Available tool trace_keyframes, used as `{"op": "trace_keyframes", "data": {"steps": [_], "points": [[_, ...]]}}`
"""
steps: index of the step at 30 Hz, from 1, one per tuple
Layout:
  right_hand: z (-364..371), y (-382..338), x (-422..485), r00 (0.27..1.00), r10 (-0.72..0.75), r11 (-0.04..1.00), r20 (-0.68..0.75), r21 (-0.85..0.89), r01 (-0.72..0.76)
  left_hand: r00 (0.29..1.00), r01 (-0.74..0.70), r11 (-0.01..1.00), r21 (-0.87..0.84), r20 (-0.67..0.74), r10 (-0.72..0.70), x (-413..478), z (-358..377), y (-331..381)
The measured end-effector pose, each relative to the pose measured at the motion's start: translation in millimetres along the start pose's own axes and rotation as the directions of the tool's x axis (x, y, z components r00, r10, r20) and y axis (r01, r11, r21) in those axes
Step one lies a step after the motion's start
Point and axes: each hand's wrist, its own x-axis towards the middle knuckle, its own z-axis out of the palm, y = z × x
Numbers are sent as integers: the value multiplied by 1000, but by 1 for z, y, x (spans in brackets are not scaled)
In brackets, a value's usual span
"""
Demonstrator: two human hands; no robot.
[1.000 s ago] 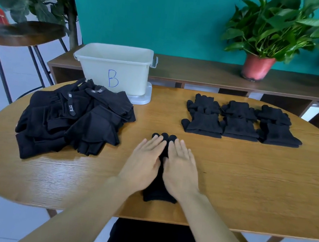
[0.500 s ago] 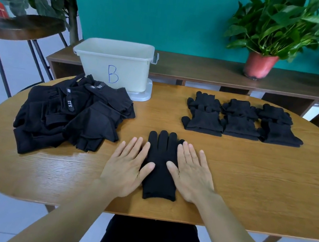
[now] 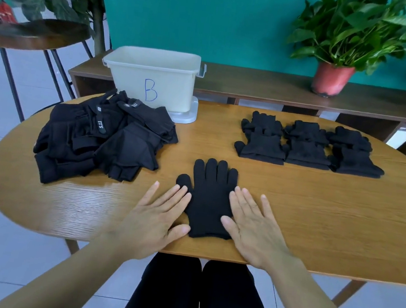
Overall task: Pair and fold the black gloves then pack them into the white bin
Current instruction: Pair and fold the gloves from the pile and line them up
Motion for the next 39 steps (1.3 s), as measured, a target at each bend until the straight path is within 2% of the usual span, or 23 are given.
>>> {"op": "trace_keyframes", "data": {"steps": [2, 5, 8, 11, 14, 17, 26, 28, 31, 34, 36, 37, 39], "points": [[-1, 12, -4, 998, 58, 998, -35, 8, -57, 998, -24, 996, -82, -51, 20, -5, 1, -4], [-4, 20, -13, 986, 92, 995, -140, 54, -85, 976, -67, 977, -205, -214, 22, -4, -8, 5], [0, 16, -17, 965, 24, 999, -261, 47, -13, 957, -144, 951, -275, -284, 62, 2, -12, 16], [4, 5, -19, 933, -93, 994, -347, 26, 108, 952, -176, 949, -260, -290, 97, 9, -15, 19], [4, -6, -17, 928, -195, 980, -317, -30, 196, 939, -221, 956, -195, -309, 154, 16, -19, 19], [3, -11, -13, 944, -213, 975, -251, 13, 223, 930, -238, 955, -179, -325, 171, 19, -19, 22], [6, -12, -10, 923, -183, 969, -340, 95, 228, 955, -212, 958, -192, -250, 161, 23, -22, 18], [5, -13, -9, 923, -161, 958, -350, 168, 232, 951, -170, 934, -316, -300, 71, 23, -23, 20], [6, -12, -1, 900, -105, 952, -423, 220, 215, 943, -101, 830, -549, -319, -96, 21, -23, 24], [10, -8, 8, 864, -56, 940, -501, 264, 214, 974, -8, 751, -660, -175, -144, 13, -25, 24], [9, -7, 11, 851, -10, 929, -526, 309, 202, 992, 62, 766, -639, -42, -115, 7, -27, 20], [9, -7, 12, 842, 9, 924, -540, 327, 200, 993, 83, 787, -611, -13, -115, 6, -26, 18], [7, -8, 12, 821, 33, 912, -571, 353, 210, 988, 89, 805, -587, -53, -148, 9, -23, 19]]}}
